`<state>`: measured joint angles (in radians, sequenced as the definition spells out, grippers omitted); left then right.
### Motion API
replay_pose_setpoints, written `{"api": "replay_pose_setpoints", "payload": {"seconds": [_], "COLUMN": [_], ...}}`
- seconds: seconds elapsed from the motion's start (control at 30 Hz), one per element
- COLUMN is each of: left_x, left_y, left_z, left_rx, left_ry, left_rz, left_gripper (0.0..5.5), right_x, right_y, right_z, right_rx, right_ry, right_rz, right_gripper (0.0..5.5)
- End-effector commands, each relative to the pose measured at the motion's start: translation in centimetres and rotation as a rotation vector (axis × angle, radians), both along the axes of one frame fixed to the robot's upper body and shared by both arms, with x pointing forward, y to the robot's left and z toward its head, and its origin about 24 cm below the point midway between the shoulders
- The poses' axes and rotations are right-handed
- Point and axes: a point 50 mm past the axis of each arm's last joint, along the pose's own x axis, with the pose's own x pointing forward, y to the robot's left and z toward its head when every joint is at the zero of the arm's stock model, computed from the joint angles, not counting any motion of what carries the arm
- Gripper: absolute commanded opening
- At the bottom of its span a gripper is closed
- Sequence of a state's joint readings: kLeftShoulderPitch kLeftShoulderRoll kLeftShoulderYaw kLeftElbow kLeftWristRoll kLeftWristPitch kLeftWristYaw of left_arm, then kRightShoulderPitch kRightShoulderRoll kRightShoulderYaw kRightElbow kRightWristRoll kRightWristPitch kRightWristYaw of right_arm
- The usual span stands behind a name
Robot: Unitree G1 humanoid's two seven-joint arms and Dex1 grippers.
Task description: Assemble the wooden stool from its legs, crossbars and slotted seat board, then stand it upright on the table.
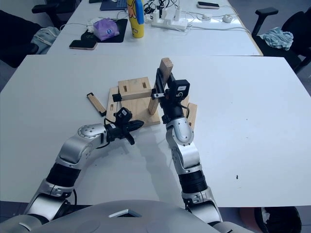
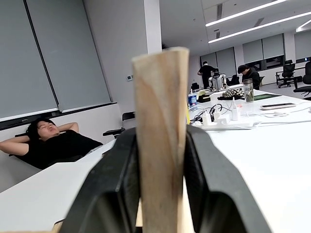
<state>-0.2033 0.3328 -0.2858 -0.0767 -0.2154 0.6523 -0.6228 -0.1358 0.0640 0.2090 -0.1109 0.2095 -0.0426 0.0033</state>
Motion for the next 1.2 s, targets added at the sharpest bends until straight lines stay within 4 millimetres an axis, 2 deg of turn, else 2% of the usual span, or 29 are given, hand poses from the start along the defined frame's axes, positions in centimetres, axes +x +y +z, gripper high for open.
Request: {"api": "replay_pose_setpoints", "payload": {"seconds": [0.03,0.17,0.2,0.27,0.47,0.63,0.8,0.83,1.07,1.2], "left_x": [-0.7,-0.6,-0.7,-0.7,-0.7,-0.7,-1.0,-1.1,-0.9,-0.7], "left_y": [0.7,0.6,0.6,0.5,1.1,1.2,1.3,1.2,0.9,0.8], "left_z": [-2.0,-2.2,-2.3,-2.4,-2.7,-2.9,-3.2,-3.3,-3.4,-3.4], "left_rx": [0.061,0.06,0.06,0.061,0.068,0.064,0.046,0.041,0.023,0.02], "left_ry": [0.094,0.096,0.097,0.101,0.111,0.109,0.104,0.101,0.088,0.079], "left_rz": [0.026,0.021,0.018,0.01,0.019,0.037,0.094,0.105,0.15,0.166], "left_gripper": [0.0,0.0,0.0,0.0,0.0,0.0,0.0,0.0,0.0,0.0], "right_x": [-0.2,0.1,0.2,0.5,1.3,0.9,0.9,1.2,4.2,5.0], "right_y": [0.5,0.3,0.2,-0.1,-0.2,-0.6,-1.9,-2.1,-1.8,-0.5], "right_z": [-3.0,-2.4,-2.1,-1.3,2.3,6.4,12.4,13.4,17.5,17.8], "right_rx": [-0.012,0.019,0.03,0.051,0.089,0.122,0.149,0.155,0.144,0.113], "right_ry": [0.167,0.14,0.131,0.097,-0.007,-0.108,-0.238,-0.254,-0.263,-0.242], "right_rz": [0.005,-0.005,-0.01,-0.031,-0.028,-0.009,0.049,0.066,0.161,0.216], "right_gripper": [1.05,1.05,1.34,1.53,2.35,3.03,3.03,2.84,1.95,1.41]}}
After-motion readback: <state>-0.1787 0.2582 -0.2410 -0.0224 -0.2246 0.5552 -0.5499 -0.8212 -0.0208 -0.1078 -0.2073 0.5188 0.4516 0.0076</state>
